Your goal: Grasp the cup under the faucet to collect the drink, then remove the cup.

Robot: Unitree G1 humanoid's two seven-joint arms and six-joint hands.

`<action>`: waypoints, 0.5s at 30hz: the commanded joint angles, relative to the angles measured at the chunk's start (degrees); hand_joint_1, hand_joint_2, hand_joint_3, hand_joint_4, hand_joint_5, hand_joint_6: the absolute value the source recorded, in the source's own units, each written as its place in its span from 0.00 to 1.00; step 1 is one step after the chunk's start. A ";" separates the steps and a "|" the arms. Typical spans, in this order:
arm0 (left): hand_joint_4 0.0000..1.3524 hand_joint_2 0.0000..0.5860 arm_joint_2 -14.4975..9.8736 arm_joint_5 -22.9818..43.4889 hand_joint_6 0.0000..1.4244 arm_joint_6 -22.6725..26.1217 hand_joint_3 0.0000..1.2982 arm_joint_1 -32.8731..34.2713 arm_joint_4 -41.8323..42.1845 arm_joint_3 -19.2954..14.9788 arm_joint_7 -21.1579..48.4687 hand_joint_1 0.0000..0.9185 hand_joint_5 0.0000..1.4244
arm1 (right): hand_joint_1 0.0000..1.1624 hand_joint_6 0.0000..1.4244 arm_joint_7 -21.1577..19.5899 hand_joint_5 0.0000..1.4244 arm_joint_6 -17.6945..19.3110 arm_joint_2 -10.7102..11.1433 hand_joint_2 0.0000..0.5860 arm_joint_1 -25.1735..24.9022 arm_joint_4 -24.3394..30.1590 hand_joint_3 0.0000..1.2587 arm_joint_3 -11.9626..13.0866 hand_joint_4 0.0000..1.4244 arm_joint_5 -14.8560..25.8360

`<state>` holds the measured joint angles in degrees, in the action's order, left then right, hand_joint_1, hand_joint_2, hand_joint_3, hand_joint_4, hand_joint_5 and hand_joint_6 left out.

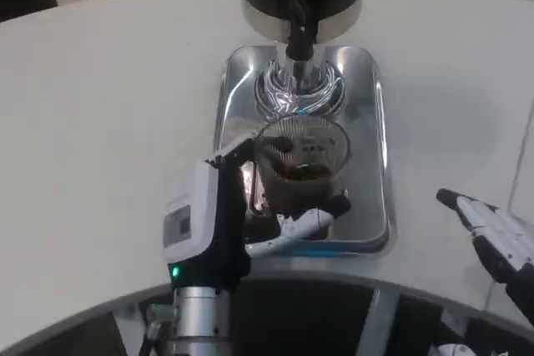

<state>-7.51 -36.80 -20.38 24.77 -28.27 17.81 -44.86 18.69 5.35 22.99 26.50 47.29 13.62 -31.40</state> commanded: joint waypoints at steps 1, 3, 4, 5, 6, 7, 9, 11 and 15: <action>0.91 0.13 -0.77 -0.21 1.00 -0.16 0.85 -3.12 6.62 -1.59 1.09 0.74 1.00 | 0.54 0.00 -1.63 0.00 2.32 0.41 0.68 0.57 -0.40 0.00 0.69 0.00 -2.78; 0.91 0.13 -0.98 -0.41 1.00 0.06 0.85 -4.24 8.56 -2.04 1.72 0.74 1.00 | 0.54 0.00 -1.86 0.00 2.89 0.70 0.68 0.27 -1.10 0.00 0.59 0.00 -3.82; 0.91 0.13 -1.11 -0.46 1.00 0.11 0.85 -4.78 9.41 -2.22 2.05 0.74 1.00 | 0.54 0.00 -1.98 0.00 3.14 0.86 0.69 0.05 -1.51 0.00 0.53 0.00 -4.26; 0.91 0.13 -1.49 -0.61 1.00 0.09 0.85 -5.70 10.58 -2.40 2.46 0.74 1.00 | 0.54 0.00 -2.06 0.00 3.41 1.19 0.69 -0.36 -2.04 0.00 0.47 0.00 -4.88; 0.91 0.13 -1.78 -0.62 1.00 0.07 0.85 -6.63 11.56 -2.55 2.96 0.74 1.00 | 0.54 0.00 -2.11 0.00 3.66 1.39 0.69 -0.67 -2.44 0.00 0.45 0.00 -5.32; 0.91 0.13 -1.95 -0.64 1.00 0.09 0.85 -7.30 12.29 -2.68 3.38 0.74 1.00 | 0.52 0.00 -2.17 0.00 3.90 1.62 0.70 -1.10 -2.81 0.00 0.49 0.00 -5.81; 0.91 0.13 -1.74 -0.66 1.00 0.08 0.85 -8.79 13.68 -2.62 4.02 0.74 1.00 | 0.48 0.00 -2.54 0.00 4.37 2.00 0.72 -1.91 -3.39 0.00 0.72 0.00 -6.67; 0.91 0.13 -1.45 -0.94 1.00 -0.09 0.85 -10.06 15.35 -2.43 4.48 0.74 1.00 | 0.41 0.00 -3.26 0.00 5.14 2.96 0.72 -3.27 -4.29 0.00 1.44 0.00 -7.42; 0.91 0.13 -2.70 -0.60 1.00 -1.51 0.86 -12.99 20.68 -2.15 8.21 0.74 1.00 | 0.15 0.00 -5.91 0.00 7.68 3.79 0.68 -5.08 -5.93 0.00 2.07 0.00 -9.01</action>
<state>-9.28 -36.93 -19.69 13.40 -12.36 15.42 -38.73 15.36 10.54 26.23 22.07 42.45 15.18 -39.11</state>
